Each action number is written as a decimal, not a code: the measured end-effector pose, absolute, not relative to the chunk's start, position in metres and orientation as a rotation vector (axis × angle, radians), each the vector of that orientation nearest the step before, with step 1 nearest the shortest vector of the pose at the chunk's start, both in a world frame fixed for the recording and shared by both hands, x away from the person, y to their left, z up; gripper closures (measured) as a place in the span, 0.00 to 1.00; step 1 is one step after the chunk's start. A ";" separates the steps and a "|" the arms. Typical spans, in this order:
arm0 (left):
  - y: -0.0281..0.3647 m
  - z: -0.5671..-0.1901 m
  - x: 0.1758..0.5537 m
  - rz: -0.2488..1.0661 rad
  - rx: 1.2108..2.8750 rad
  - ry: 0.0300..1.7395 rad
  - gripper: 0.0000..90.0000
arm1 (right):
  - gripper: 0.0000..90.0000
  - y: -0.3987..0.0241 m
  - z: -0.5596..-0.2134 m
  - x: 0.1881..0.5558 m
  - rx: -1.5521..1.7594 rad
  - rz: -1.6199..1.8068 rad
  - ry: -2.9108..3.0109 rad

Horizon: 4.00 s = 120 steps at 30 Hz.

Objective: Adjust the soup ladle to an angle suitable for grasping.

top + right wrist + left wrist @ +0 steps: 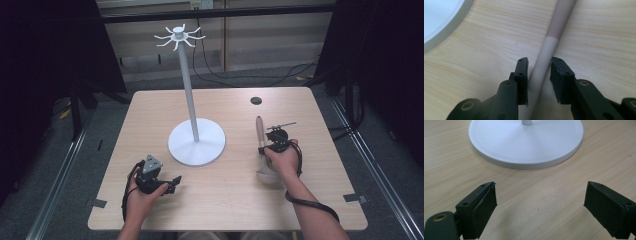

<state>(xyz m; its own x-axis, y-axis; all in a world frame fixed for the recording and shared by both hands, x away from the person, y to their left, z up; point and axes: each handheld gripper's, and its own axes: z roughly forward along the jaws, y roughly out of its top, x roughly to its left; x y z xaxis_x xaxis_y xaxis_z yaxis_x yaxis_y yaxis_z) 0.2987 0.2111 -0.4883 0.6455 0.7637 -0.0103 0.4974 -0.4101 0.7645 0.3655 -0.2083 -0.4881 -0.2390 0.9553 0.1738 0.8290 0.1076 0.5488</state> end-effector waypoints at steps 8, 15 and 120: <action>0.210 -0.488 0.298 0.439 2.092 0.972 0.12 | 0.85 -0.208 -0.480 0.361 1.792 0.974 2.160; 0.209 -0.488 0.298 0.441 2.093 0.973 0.12 | 0.88 -0.209 -0.475 0.357 1.792 1.081 2.150; 0.095 -0.381 0.322 0.054 1.646 0.632 0.86 | 0.32 -0.185 -0.447 0.277 1.053 1.490 2.243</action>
<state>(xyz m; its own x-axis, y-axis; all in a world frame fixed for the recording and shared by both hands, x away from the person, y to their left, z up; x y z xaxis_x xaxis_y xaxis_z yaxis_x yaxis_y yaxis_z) 0.3220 0.0954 -0.3806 0.8457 0.4288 -0.3176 0.3687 -0.0393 0.9287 0.2770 -0.1845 -0.4465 -0.7077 0.6840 0.1771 0.4285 0.2161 0.8773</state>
